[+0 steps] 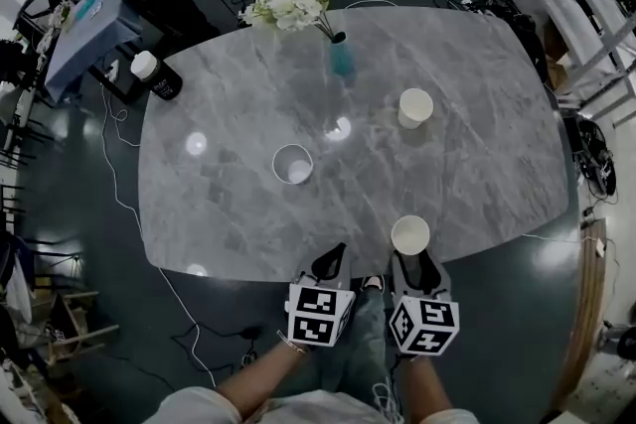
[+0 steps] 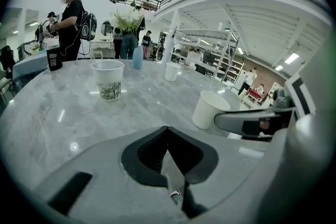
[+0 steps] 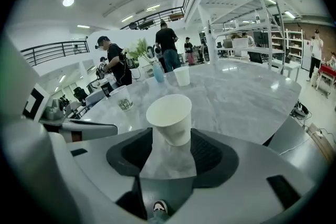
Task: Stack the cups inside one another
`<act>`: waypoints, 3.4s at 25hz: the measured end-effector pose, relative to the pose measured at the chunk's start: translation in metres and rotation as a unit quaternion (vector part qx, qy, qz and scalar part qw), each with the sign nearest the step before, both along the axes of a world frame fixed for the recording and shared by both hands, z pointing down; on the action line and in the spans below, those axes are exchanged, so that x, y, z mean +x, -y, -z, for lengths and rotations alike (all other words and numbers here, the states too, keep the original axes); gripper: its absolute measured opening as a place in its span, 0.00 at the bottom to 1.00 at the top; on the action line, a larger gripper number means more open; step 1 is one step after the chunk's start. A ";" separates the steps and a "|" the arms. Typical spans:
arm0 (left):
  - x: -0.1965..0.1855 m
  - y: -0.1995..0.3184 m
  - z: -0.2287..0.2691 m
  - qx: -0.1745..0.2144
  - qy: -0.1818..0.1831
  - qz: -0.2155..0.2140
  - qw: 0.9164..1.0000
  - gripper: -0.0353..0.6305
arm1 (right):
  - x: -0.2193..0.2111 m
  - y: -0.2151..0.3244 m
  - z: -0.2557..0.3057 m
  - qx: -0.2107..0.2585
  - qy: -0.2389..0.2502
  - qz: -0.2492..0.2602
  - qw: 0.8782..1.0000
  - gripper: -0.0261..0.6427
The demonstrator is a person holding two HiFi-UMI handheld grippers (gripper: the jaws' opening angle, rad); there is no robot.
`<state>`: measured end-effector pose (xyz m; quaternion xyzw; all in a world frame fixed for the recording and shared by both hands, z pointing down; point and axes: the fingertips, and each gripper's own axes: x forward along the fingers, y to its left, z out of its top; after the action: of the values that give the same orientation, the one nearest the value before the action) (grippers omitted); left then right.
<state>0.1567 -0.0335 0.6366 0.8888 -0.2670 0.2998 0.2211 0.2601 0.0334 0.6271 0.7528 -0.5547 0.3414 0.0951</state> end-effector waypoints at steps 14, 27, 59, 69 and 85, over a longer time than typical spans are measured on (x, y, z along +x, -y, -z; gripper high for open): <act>0.000 0.012 -0.012 -0.001 -0.001 0.023 1.000 0.04 | 0.006 0.020 -0.020 -0.024 -0.022 0.022 0.999 0.35; -0.008 0.020 -0.012 -0.007 -0.001 0.045 0.999 0.04 | 0.002 0.026 -0.016 -0.023 -0.027 0.032 0.999 0.35; -0.077 0.086 0.076 0.042 -0.040 0.139 0.989 0.04 | -0.070 0.134 0.088 0.056 -0.043 0.138 0.988 0.35; -0.106 0.122 0.097 0.060 -0.047 0.176 0.981 0.04 | -0.099 0.181 0.110 0.074 -0.042 0.175 0.981 0.35; -0.142 0.157 0.071 0.037 -0.033 0.206 0.977 0.04 | -0.135 0.227 0.078 0.038 -0.040 0.214 0.975 0.35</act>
<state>0.0147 -0.1903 0.5660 0.8316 -0.4481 0.2084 0.2535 0.1252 -0.1931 0.5493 0.6330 -0.7109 0.2614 0.1599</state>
